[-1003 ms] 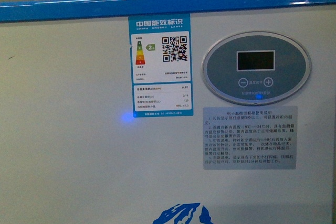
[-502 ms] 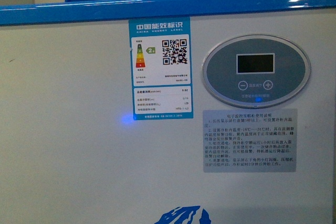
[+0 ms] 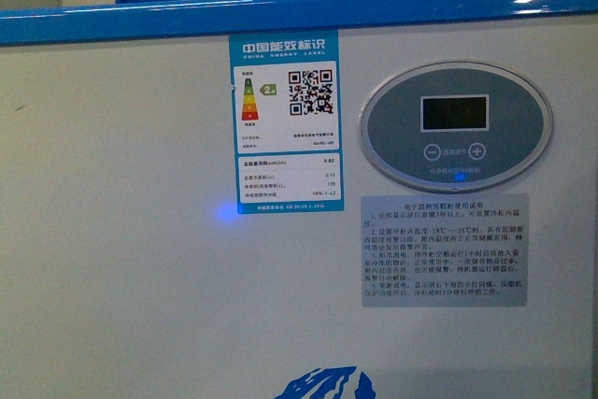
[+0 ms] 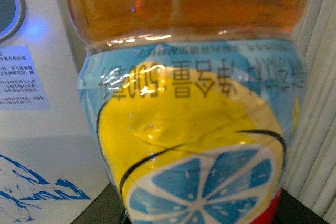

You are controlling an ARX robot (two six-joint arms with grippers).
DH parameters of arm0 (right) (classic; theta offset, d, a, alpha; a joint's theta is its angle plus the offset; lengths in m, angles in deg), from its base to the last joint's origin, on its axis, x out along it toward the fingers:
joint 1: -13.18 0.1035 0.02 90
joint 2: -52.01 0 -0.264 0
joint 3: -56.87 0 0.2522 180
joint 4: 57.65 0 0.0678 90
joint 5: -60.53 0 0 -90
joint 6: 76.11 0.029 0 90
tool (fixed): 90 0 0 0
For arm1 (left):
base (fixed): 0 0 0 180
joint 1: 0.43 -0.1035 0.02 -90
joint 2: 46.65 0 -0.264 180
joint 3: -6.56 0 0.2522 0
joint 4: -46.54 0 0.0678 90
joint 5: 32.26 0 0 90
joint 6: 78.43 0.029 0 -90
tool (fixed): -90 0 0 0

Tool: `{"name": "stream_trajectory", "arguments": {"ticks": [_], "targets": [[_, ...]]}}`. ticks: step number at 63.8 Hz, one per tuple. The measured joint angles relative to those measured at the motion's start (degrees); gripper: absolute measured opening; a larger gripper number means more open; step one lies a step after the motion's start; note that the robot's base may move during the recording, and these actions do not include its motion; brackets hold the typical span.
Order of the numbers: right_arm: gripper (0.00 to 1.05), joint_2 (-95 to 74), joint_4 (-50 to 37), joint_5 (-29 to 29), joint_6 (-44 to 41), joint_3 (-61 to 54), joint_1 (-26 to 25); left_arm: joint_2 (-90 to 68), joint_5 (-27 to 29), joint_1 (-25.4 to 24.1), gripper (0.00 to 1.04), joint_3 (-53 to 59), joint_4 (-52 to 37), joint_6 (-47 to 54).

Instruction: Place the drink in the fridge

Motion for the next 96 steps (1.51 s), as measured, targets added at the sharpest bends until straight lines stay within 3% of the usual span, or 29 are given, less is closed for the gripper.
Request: {"name": "stream_trajectory", "arguments": {"ticks": [96], "targets": [[0.37, 0.0, -0.07, 0.02, -0.02, -0.26, 0.0, -0.04, -0.13, 0.0, 0.97, 0.0, 0.04, -0.17]]}}
